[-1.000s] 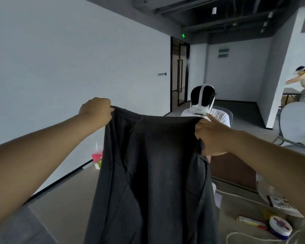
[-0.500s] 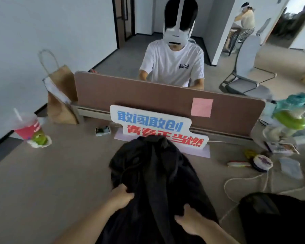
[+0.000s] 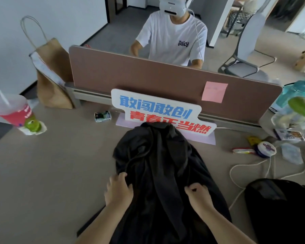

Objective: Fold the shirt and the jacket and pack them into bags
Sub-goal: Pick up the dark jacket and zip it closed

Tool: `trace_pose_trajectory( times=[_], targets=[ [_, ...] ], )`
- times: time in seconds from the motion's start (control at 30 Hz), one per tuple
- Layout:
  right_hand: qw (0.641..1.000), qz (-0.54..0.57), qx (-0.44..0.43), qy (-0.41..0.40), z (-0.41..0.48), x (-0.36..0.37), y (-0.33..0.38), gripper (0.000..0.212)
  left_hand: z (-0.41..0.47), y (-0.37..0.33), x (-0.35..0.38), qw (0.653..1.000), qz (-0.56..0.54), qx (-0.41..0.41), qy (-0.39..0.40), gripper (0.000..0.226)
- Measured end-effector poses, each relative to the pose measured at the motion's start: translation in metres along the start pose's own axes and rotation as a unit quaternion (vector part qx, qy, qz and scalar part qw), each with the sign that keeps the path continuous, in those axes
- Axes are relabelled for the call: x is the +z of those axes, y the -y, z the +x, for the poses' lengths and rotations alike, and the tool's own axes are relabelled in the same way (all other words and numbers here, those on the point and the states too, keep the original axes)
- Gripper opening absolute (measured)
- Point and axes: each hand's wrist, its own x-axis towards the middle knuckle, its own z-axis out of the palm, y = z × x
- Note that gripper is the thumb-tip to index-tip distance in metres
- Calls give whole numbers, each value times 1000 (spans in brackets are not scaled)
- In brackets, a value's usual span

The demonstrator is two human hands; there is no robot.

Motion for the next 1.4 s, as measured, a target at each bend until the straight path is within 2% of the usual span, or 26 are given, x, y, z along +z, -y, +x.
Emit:
trace_pose_trajectory(
  times=[0.03,0.13,0.2,0.33,0.43,0.5,0.57,0.67,0.77,0.87,0.93,1.07,1.13,1.2,1.3,1.37,1.4],
  targets=[
    [999,34,-6,-4,5,1,6,33,3,4,-3,1000,1,-1,-1,50],
    [993,114,-4,-41,14,-1,21,44,10,17,-12,995,-75,-19,70,63],
    [990,134,16,-43,19,-1,23,45,11,21,-17,989,-105,-20,103,62],
    [991,134,14,-20,23,-5,20,35,6,12,-30,975,-192,-9,116,47],
    [988,106,-1,-115,18,-17,14,27,-3,-1,-39,964,-251,15,85,39],
    [983,79,13,-165,15,-24,11,25,-10,-9,-38,962,-258,34,83,39],
    [982,30,8,-189,15,-26,10,29,-16,-16,-31,966,-227,51,113,38],
    [975,1,-70,-209,17,-26,20,26,-24,-23,-16,976,-146,76,146,39],
    [982,36,-100,-155,25,-24,44,22,-39,-20,-7,980,-114,85,137,44],
    [995,68,-54,-47,41,-10,60,50,-50,-8,-5,983,-81,96,134,49],
    [993,118,-15,2,48,4,60,58,-54,5,-6,982,-70,101,142,52],
    [991,131,-3,-9,51,20,50,44,-56,31,-3,974,-32,102,197,55],
    [978,205,22,15,44,18,52,33,-52,33,-7,972,-9,114,207,47],
    [965,257,48,22,40,6,51,19,-47,15,-16,978,-33,131,157,30],
    [945,315,81,-43,41,-28,58,11,-28,-18,-23,986,-95,124,62,22],
    [924,363,88,-74,40,-54,73,11,-14,-35,-21,988,-106,94,61,26],
    [920,384,52,-62,38,-66,86,15,-9,-40,-18,988,-99,83,82,33]
  ],
)
